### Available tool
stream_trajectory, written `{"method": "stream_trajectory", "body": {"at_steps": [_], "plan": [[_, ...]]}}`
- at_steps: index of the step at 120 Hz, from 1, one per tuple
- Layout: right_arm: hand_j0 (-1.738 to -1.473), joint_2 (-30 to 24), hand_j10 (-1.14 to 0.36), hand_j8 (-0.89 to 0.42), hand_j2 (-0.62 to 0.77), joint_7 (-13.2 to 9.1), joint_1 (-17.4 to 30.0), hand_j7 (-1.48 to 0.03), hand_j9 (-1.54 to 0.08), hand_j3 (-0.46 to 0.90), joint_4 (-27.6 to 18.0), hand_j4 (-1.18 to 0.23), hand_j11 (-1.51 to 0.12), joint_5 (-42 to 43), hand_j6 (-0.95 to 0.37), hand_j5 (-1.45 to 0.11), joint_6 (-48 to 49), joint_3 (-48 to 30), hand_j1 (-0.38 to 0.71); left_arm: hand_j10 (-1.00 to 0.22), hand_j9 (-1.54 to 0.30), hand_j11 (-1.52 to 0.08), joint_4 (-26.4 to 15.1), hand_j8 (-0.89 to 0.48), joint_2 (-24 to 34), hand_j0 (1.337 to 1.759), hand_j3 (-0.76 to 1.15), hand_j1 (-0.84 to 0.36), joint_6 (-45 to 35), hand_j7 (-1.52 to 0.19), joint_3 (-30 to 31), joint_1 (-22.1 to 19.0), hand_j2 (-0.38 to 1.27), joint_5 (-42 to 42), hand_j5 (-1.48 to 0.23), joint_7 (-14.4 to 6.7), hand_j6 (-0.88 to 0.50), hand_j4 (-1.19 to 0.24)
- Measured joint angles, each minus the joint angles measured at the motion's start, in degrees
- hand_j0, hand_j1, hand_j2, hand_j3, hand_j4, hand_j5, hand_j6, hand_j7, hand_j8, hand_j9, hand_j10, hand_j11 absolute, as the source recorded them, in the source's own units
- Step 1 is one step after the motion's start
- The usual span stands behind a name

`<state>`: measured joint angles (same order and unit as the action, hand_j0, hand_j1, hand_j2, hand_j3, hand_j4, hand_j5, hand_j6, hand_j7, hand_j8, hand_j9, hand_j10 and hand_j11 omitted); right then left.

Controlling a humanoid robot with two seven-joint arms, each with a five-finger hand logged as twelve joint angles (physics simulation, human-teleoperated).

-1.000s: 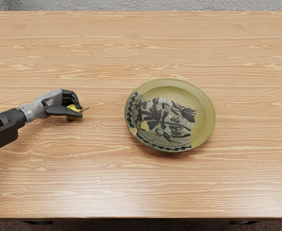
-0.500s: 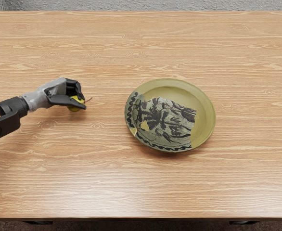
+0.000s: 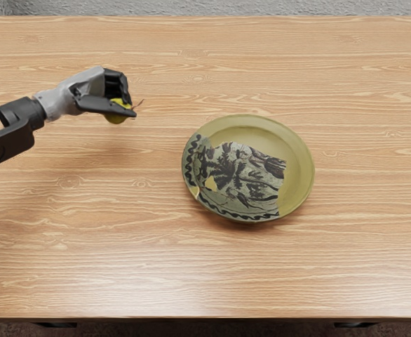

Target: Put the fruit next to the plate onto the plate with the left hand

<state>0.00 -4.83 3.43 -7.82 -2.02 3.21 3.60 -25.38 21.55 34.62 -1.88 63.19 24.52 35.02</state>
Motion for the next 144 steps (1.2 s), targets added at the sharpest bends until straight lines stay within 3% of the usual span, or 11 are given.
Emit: {"method": "stream_trajectory", "body": {"at_steps": [28,44,59,64,144], "plan": [[-1.658,0.00,-0.02,-0.02,0.00,0.00,0.00,-0.03,-0.03,0.00,0.00,-0.02,-0.03,0.00,-0.02,-0.03,0.00,0.00,-0.32,-0.64,-1.15,-1.19,-6.15,-0.63,-0.10,1.644,0.00,-0.46,-0.01,-1.12,0.38,2.11,0.50,0.41,-1.13,-0.57,-0.87,-0.87],[-1.658,0.00,-0.02,-0.02,0.00,0.00,0.00,-0.03,-0.03,0.00,0.00,-0.02,-0.03,0.00,-0.02,-0.03,0.02,0.00,-0.32,-0.64,-1.17,-1.19,-10.77,-0.62,-0.20,1.648,0.00,-0.46,0.27,-1.13,0.39,2.72,0.38,0.35,-1.13,-1.65,-0.87,-0.87],[-1.658,0.00,-0.02,-0.02,0.00,0.00,0.00,-0.03,-0.03,0.00,0.00,-0.02,-0.03,0.00,-0.02,-0.03,0.01,0.00,-0.32,-0.60,-1.17,-1.18,-13.95,-0.65,-0.54,1.656,0.00,-0.45,0.47,-1.14,0.39,3.46,0.46,0.31,-1.14,-2.27,-0.86,-0.86],[-1.658,0.00,-0.02,-0.02,0.00,0.00,0.00,-0.03,-0.03,0.00,0.00,-0.02,-0.03,0.00,-0.02,-0.03,0.00,0.00,-0.32,-0.60,-1.16,-1.17,-14.72,-0.66,-0.62,1.655,0.00,-0.42,0.42,-1.14,0.36,3.75,0.37,0.37,-1.14,-2.54,-0.86,-0.86],[-1.658,0.00,-0.02,-0.02,0.00,0.00,0.00,-0.03,-0.03,0.00,0.00,-0.02,-0.03,0.00,-0.02,-0.03,-0.01,0.00,-0.32,-0.62,-1.15,-1.16,-20.29,-0.68,-5.92,1.652,0.00,-0.53,0.30,-1.15,0.34,4.58,0.65,1.09,-1.15,-5.01,-0.87,-0.86]]}}
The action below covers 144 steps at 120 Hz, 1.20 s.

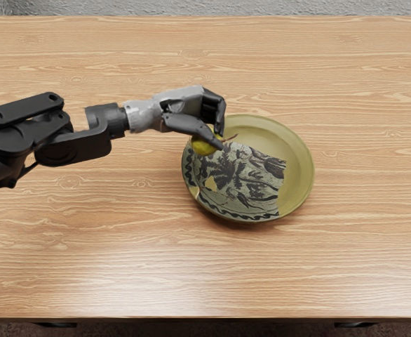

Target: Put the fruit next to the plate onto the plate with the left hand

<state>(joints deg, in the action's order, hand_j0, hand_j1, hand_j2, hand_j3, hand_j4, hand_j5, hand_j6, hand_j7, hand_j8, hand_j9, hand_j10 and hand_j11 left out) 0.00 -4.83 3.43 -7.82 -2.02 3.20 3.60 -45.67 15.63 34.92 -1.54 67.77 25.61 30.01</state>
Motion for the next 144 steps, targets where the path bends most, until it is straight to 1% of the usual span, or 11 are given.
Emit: {"method": "stream_trajectory", "body": {"at_steps": [13,17,36,41,49,52,71,90,112,137,144], "plan": [[-1.658,0.00,-0.02,-0.02,0.00,0.00,0.00,-0.03,-0.03,0.00,0.00,-0.02,-0.03,0.00,-0.02,-0.03,0.02,0.00,-0.32,-0.60,-1.15,-1.15,-0.19,-0.69,-1.03,1.654,0.00,-0.53,0.09,-1.15,-0.06,-0.32,0.63,0.62,-1.15,-0.21,-0.87,-0.87],[-1.658,0.00,-0.02,-0.02,0.00,0.00,0.00,-0.03,-0.03,0.00,0.00,-0.02,-0.03,0.00,-0.02,-0.03,0.03,0.00,-0.32,-0.61,-1.15,-1.15,-0.21,-0.70,-1.28,1.653,0.00,-0.50,0.12,-1.15,-0.06,-0.43,0.56,0.89,-1.15,-0.24,-0.87,-0.86],[-1.658,0.00,-0.02,-0.02,0.00,0.00,0.00,-0.03,-0.03,0.00,0.00,-0.02,-0.03,0.00,-0.02,-0.03,0.03,0.00,-0.32,-0.68,-1.12,-1.14,-0.28,-0.75,-1.76,1.654,0.00,-0.44,-0.03,-1.11,0.01,-0.62,0.45,2.07,-1.11,-0.33,-0.86,-0.86],[-1.658,0.00,-0.02,-0.02,0.00,0.00,0.00,-0.03,-0.03,0.00,0.00,-0.02,-0.03,0.00,-0.02,-0.03,0.03,0.00,-0.32,-0.68,-1.09,-1.10,-0.32,-0.77,-2.07,1.654,0.00,-0.41,-0.02,-1.07,0.02,-0.54,0.41,2.25,-1.07,-0.49,-0.83,-0.83],[-1.658,0.00,-0.02,-0.02,0.00,0.00,0.00,-0.03,-0.03,0.00,0.00,-0.02,-0.03,0.00,-0.02,-0.03,0.03,0.00,-0.32,-0.60,-0.92,-0.93,-0.38,-0.78,-2.95,1.656,0.00,-0.37,0.07,-0.90,-0.07,-0.71,0.32,1.72,-0.91,-2.21,-0.71,-0.71],[-1.658,0.00,-0.02,-0.02,0.00,0.00,0.00,-0.03,-0.03,0.00,0.00,-0.02,-0.03,0.00,-0.02,-0.03,0.03,0.00,-0.32,-0.56,-0.85,-0.86,-0.38,-0.72,-2.97,1.657,0.00,-0.34,0.06,-0.84,-0.07,-0.64,0.29,1.45,-0.84,-2.71,-0.72,-0.66],[-1.658,0.00,-0.02,-0.02,0.00,0.00,0.00,-0.03,-0.03,0.00,0.00,-0.02,-0.03,0.00,-0.02,-0.03,0.02,0.00,-0.32,-0.33,-0.48,-0.48,-0.32,-0.40,-3.04,1.658,0.00,-0.13,0.05,-0.47,-0.11,-0.48,0.00,0.61,-0.47,-4.19,-0.40,-0.38],[-1.658,0.00,-0.02,-0.02,0.00,0.00,0.00,-0.03,-0.03,0.00,0.00,-0.02,-0.03,0.00,-0.02,-0.03,0.02,0.00,-0.32,-0.16,-0.23,-0.23,-0.30,-0.19,-3.06,1.658,0.00,0.12,0.07,-0.22,-0.15,-0.36,0.00,0.25,-0.22,-4.51,-0.19,-0.18],[-1.658,0.00,-0.02,-0.02,0.00,0.00,0.00,-0.03,-0.03,0.00,0.00,-0.02,-0.03,0.00,-0.02,-0.03,0.01,0.00,-0.32,-0.06,-0.09,-0.09,-0.30,-0.08,-3.32,1.658,0.00,0.26,0.07,-0.09,-0.18,-0.27,0.00,0.12,-0.09,-4.59,-0.08,-0.07],[-1.658,0.00,-0.02,-0.02,0.00,0.00,0.00,-0.03,-0.03,0.00,0.00,-0.02,-0.03,0.00,-0.02,-0.03,0.03,0.00,-0.32,-0.02,-0.03,-0.03,-0.99,-0.03,-2.62,1.658,0.00,0.32,0.07,-0.03,-0.36,-0.29,0.00,0.03,-0.03,-4.60,-0.03,-0.03],[-1.658,0.00,-0.02,-0.02,0.00,0.00,0.00,-0.03,-0.03,0.00,0.00,-0.02,-0.03,0.00,-0.02,-0.03,0.02,0.00,-0.32,-0.02,-0.03,-0.03,-1.71,-0.02,-0.74,1.658,0.00,0.33,0.07,-0.02,-0.48,-0.42,0.00,-0.37,-0.02,-4.60,-0.02,-0.02]]}}
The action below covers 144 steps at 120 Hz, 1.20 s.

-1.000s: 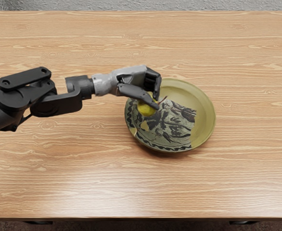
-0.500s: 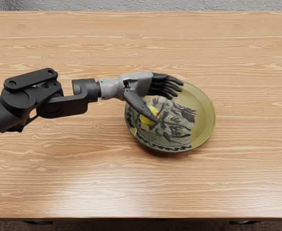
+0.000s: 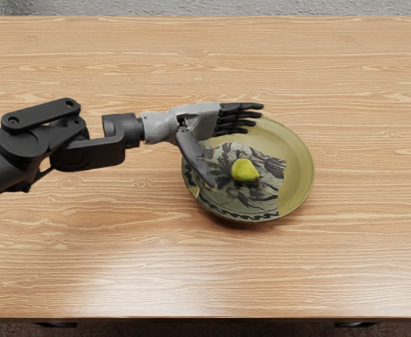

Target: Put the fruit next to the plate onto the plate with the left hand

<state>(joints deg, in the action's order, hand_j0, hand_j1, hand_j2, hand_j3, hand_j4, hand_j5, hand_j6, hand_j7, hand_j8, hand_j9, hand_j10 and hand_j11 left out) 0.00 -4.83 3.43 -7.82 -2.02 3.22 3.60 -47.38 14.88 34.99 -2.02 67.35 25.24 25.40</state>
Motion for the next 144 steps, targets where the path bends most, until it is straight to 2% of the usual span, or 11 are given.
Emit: {"method": "stream_trajectory", "body": {"at_steps": [17,43,55,78,96,107,121,144], "plan": [[-1.658,0.00,-0.02,-0.02,0.00,0.00,0.00,-0.03,-0.03,0.00,0.00,-0.02,-0.03,0.00,-0.02,-0.03,0.01,0.00,-0.32,-0.01,-0.01,-0.01,-1.62,-0.01,5.14,1.658,0.00,0.34,0.00,-0.01,-0.05,-0.03,0.00,-2.95,-0.01,-0.05,-0.01,-0.01],[-1.658,0.00,-0.02,-0.02,0.00,0.00,0.00,-0.03,-0.03,0.00,0.00,-0.02,-0.03,0.00,-0.02,-0.03,0.02,0.00,-0.32,0.00,0.00,0.00,-2.12,0.00,10.09,1.658,0.00,0.35,0.00,0.00,0.37,-0.64,0.00,-5.81,0.00,-2.18,0.00,0.00],[-1.658,0.00,-0.02,-0.02,0.00,0.00,0.00,-0.03,-0.03,0.00,0.00,-0.02,-0.03,0.00,-0.02,-0.03,0.01,0.00,-0.32,0.00,0.00,0.00,-2.22,0.00,12.38,1.658,0.00,0.35,0.00,0.00,0.48,-0.74,0.00,-6.59,0.00,-6.03,0.00,0.00],[-1.658,0.00,-0.02,-0.02,0.00,0.00,0.00,-0.03,-0.03,0.00,0.00,-0.02,-0.03,0.00,-0.02,-0.03,0.02,0.00,-0.32,0.00,0.00,0.00,-3.10,0.00,17.60,1.658,0.00,0.35,0.00,0.00,2.19,-1.18,0.00,-11.35,0.00,-15.99,0.00,0.00],[-1.658,0.00,-0.02,-0.02,0.00,0.00,0.00,-0.03,-0.03,0.00,0.00,-0.02,-0.03,0.00,-0.02,-0.03,0.01,0.00,-0.32,0.00,0.00,0.00,-3.73,0.00,19.56,1.658,0.00,0.35,0.01,0.00,2.76,-1.11,0.00,-12.84,0.00,-19.86,0.00,0.00],[-1.658,0.00,-0.02,-0.02,0.00,0.00,0.00,-0.03,-0.03,0.00,0.00,-0.02,-0.03,0.00,-0.02,-0.03,0.01,0.00,-0.32,0.00,0.00,0.00,-3.91,0.00,19.89,1.658,0.00,0.35,0.01,0.00,2.71,-0.66,0.00,-13.26,0.00,-23.23,0.00,0.00],[-1.658,0.00,-0.02,-0.02,0.00,0.00,0.00,-0.03,-0.03,0.00,0.00,-0.02,-0.03,0.00,-0.02,-0.03,0.01,0.00,-0.32,0.00,0.00,0.00,-4.05,0.00,21.35,1.658,0.00,0.35,0.01,0.00,2.51,-0.73,0.00,-13.68,0.00,-25.28,0.00,0.00],[-1.658,0.00,-0.02,-0.02,0.00,0.00,0.00,-0.03,-0.03,0.00,0.00,-0.02,-0.03,0.00,-0.02,-0.03,0.01,0.00,-0.32,0.00,0.00,0.00,-4.09,0.00,24.83,1.658,0.00,0.35,0.01,0.00,2.23,-1.00,0.00,-15.53,0.00,-26.19,0.00,0.00]]}}
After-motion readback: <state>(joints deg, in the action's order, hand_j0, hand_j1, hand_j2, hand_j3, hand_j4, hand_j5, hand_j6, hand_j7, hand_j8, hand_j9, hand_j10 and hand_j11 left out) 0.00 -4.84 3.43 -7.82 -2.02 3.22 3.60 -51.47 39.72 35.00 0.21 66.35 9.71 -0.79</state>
